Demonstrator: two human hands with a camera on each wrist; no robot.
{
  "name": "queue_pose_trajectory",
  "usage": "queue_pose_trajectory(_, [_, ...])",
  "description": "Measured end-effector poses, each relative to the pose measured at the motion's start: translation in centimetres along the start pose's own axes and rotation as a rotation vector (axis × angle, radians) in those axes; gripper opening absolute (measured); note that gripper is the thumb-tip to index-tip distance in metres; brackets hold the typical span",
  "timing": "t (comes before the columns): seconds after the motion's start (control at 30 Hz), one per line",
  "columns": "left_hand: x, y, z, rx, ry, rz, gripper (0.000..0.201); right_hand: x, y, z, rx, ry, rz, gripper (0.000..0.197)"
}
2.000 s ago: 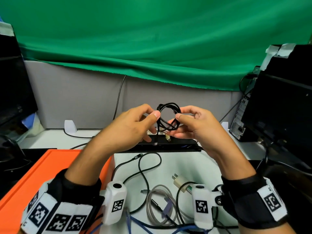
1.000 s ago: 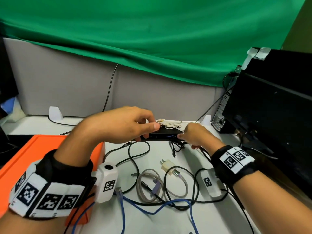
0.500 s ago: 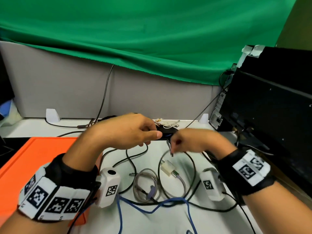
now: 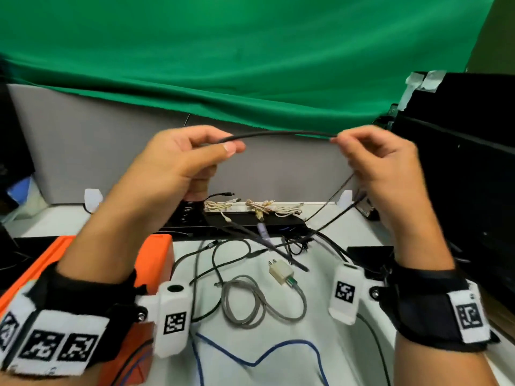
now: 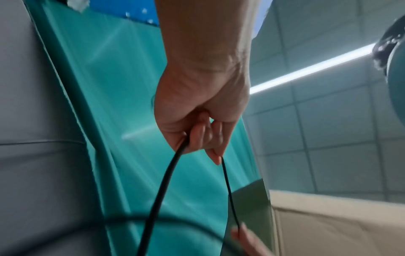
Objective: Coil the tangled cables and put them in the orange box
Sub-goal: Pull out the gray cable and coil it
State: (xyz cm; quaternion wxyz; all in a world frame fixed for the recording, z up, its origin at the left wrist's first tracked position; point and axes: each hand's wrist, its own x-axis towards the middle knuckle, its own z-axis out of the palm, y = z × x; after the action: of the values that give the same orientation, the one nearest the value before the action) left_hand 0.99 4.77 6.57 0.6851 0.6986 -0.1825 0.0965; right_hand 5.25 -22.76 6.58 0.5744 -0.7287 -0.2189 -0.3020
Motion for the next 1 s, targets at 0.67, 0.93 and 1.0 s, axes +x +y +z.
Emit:
queue_pose_trajectory(0.67, [-0.4,-1.1,2.3,0.182,-0.21,-0.049,0.032,-2.6,-4.9,4.8,-0.334,-0.428,-0.1,0.017])
queue_pose_trajectory(0.93, [-0.3,0.2,-0.3,0.265,0.033,0.084,0.046,-1.1,-3.3,-1.0,-0.618,-0.294,-0.02,0.027])
queue_pose_trajectory(1.0, [-0.7,0.5,-0.2,0.267,-0.02,0.161,0.044,-1.0,-2.8,-1.1,-0.704,-0.209,-0.016,0.037])
